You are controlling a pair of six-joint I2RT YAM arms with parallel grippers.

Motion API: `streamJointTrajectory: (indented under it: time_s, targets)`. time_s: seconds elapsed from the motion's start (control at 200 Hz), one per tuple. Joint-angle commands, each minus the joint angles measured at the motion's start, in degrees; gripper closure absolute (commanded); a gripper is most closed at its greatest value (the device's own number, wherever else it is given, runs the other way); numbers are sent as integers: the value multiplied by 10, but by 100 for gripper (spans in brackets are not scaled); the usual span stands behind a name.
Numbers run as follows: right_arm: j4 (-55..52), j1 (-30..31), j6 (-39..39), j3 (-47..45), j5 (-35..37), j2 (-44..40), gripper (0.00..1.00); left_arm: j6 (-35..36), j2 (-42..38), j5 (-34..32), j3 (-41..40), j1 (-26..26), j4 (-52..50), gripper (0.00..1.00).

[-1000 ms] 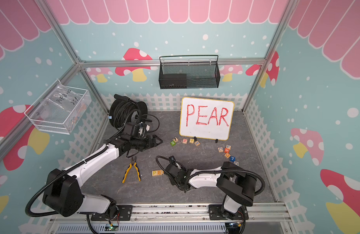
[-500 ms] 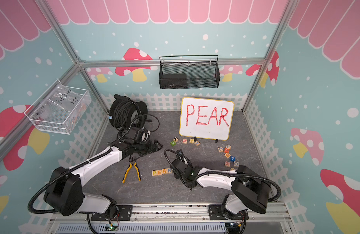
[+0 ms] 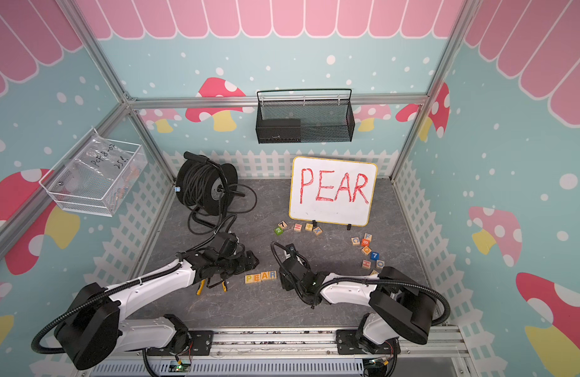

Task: Spell the uppercase word “pear” with letter blocks
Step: Move the letter blocks to the center of the board.

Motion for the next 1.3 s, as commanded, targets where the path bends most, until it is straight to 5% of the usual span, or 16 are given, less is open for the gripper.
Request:
streamJointTrajectory:
  time_s: [0.0,0.736,1.291]
  targets:
    - [24,0,-12,2,-22,14,30,-33,-3,-23,-16,-6,34,5]
    - [27,3,-14,16,-31,53,31,-69,35,-49,-31,-60,78,5]
    - [27,3,-17,14,-28,55,31,-76,-8,-64,-48,-63,43,5]
